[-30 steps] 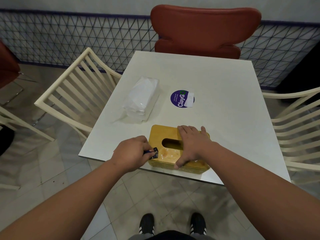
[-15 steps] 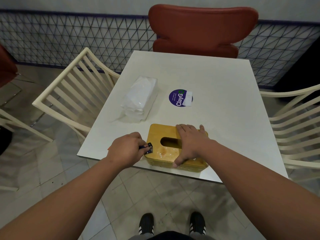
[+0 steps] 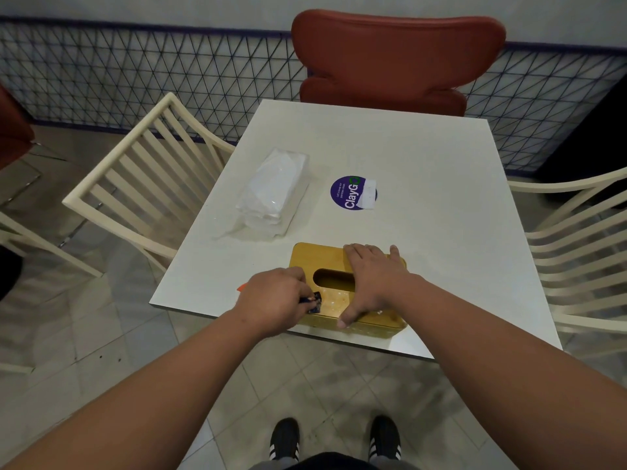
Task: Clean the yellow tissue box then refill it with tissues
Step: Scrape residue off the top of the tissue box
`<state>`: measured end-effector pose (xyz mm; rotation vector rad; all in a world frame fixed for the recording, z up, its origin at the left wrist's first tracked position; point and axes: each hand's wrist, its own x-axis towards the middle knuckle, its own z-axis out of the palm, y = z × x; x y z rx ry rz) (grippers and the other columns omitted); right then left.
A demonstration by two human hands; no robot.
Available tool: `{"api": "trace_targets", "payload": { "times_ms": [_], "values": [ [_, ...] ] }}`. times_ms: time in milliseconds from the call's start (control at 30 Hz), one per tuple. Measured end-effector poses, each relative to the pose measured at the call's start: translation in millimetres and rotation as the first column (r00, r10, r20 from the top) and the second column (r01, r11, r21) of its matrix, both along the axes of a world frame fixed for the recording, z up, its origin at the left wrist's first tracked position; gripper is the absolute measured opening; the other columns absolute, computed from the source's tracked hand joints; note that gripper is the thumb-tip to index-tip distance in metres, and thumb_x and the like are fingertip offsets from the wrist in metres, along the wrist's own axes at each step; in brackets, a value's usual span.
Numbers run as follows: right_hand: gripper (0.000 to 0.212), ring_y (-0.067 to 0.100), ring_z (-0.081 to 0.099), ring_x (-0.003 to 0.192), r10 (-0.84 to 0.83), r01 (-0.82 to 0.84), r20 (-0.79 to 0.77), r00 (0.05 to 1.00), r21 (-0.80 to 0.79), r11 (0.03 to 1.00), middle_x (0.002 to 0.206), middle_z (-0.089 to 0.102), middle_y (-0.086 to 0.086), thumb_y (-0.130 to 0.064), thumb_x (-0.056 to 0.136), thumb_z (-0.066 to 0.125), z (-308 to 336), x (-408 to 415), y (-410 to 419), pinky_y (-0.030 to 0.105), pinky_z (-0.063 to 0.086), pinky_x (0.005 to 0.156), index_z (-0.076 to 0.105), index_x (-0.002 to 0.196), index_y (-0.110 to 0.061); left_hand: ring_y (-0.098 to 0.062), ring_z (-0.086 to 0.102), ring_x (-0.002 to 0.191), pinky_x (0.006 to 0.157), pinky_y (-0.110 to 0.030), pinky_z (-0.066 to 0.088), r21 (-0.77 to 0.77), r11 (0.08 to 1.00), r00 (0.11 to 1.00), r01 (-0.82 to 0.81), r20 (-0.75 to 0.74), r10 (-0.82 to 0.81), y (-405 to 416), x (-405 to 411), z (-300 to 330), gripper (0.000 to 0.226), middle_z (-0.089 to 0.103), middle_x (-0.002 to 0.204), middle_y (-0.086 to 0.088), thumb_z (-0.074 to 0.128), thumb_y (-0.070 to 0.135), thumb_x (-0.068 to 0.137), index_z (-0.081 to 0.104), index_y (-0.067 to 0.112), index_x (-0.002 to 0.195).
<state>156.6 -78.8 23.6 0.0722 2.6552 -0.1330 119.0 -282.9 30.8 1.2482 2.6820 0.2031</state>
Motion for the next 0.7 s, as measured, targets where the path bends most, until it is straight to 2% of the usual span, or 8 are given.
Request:
{"api": "trace_targets", "payload": {
  "times_ms": [167, 367, 533, 700],
  "values": [
    [0.14, 0.027, 0.011, 0.146, -0.003, 0.003, 0.0, 1.0, -0.016, 1.0, 0.16, 0.01, -0.001, -0.081, 0.047, 0.071, 1, 0, 1, 0.061, 0.005, 0.115, -0.001, 0.151, -0.023, -0.01, 0.055, 0.085, 0.062, -0.027, 0.04, -0.01, 0.999, 0.999, -0.048, 0.021, 0.048, -12, -17, 0, 0.029, 0.057, 0.098, 0.012, 0.053, 0.047, 0.092, 0.071, 0.032, 0.11],
    [0.141, 0.026, 0.011, 0.146, -0.002, 0.002, 0.002, 1.0, -0.002, 1.0, 0.16, 0.009, 0.0, -0.081, 0.046, 0.071, 1, 0, 0, 0.061, 0.005, 0.115, -0.002, 0.151, -0.022, -0.01, 0.055, 0.085, 0.064, -0.028, 0.043, 0.011, 0.999, 0.998, 0.053, 0.027, -0.053, 1, -8, -1, 0.028, 0.058, 0.1, 0.011, 0.053, 0.045, 0.092, 0.072, 0.031, 0.108],
    [0.139, 0.026, 0.011, 0.146, 0.0, 0.0, 0.004, 1.0, -0.007, 1.0, 0.16, 0.01, 0.0, -0.081, 0.047, 0.07, 0, 0, 1, 0.061, 0.004, 0.115, -0.001, 0.151, -0.023, -0.01, 0.055, 0.083, 0.061, -0.026, 0.04, 0.002, 0.999, 0.999, -0.033, 0.018, 0.033, -13, -21, 0, 0.029, 0.058, 0.097, 0.012, 0.055, 0.047, 0.091, 0.072, 0.031, 0.108],
    [0.141, 0.026, 0.011, 0.146, -0.003, 0.003, 0.0, 1.0, -0.003, 1.0, 0.159, 0.01, 0.0, -0.082, 0.045, 0.07, 0, 0, 1, 0.061, 0.005, 0.115, -0.001, 0.151, -0.023, -0.01, 0.055, 0.086, 0.065, -0.028, 0.043, -0.013, 0.998, 0.997, 0.068, 0.03, -0.067, 4, -9, -1, 0.029, 0.058, 0.102, 0.012, 0.052, 0.046, 0.092, 0.071, 0.032, 0.109]
  ]
}}
